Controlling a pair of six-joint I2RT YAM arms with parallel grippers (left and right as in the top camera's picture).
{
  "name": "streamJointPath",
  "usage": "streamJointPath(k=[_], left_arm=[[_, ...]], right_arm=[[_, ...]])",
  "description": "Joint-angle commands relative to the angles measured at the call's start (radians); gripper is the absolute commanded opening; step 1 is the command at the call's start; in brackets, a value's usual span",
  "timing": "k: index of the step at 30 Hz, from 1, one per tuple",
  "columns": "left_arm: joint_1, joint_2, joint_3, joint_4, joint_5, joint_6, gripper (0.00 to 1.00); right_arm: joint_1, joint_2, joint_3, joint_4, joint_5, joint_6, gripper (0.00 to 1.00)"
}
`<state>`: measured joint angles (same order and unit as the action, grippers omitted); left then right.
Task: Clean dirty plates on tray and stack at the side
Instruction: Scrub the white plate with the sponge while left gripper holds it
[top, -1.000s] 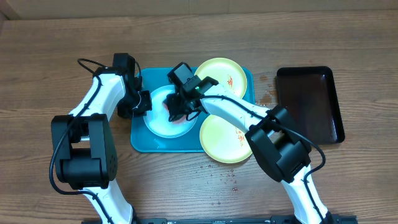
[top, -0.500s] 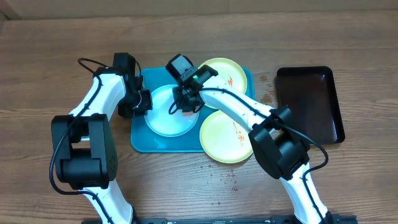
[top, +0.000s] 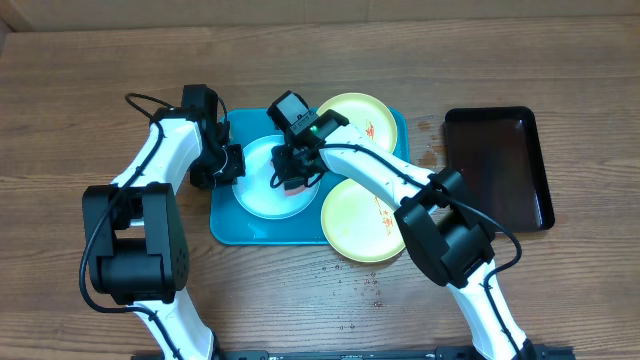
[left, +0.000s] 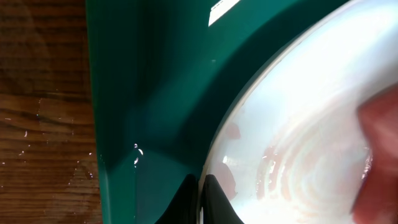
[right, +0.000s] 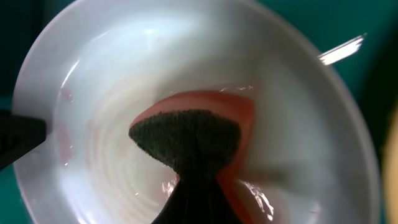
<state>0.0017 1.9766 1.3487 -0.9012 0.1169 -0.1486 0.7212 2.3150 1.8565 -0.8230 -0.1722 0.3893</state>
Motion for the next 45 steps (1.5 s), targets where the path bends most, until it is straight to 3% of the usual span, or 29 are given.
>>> streamJointPath(k=[1, 5, 16, 20, 33, 40, 45], left_arm=[[-0.002, -0.031, 0.003, 0.005, 0.004, 0.014, 0.04], [-0.002, -0.031, 0.003, 0.005, 0.004, 0.015, 0.04], [-0.002, -0.03, 0.003, 0.009, 0.004, 0.015, 0.04], [-0.002, -0.03, 0.003, 0.008, 0.004, 0.015, 0.04], [0.0, -0.03, 0.003, 0.009, 0.002, 0.023, 0.04], [0.0, -0.031, 0.003, 0.017, -0.001, 0.023, 0.04], [0.0, -0.031, 0.003, 0.016, -0.001, 0.023, 0.04]], right_arm=[[0.01, 0.006, -0.005, 0.007, -0.14, -0.046, 0.04], [0.013, 0.006, -0.004, 0.03, -0.166, -0.137, 0.04], [-0.008, 0.006, -0.003, 0.111, 0.292, -0.234, 0.04], [-0.007, 0.006, -0.003, 0.07, 0.268, -0.232, 0.04], [0.064, 0.006, -0.003, -0.023, -0.144, -0.235, 0.04], [0.034, 0.006, 0.019, 0.009, -0.152, -0.233, 0.04], [-0.042, -0.013, 0.159, -0.055, -0.156, -0.229, 0.04]])
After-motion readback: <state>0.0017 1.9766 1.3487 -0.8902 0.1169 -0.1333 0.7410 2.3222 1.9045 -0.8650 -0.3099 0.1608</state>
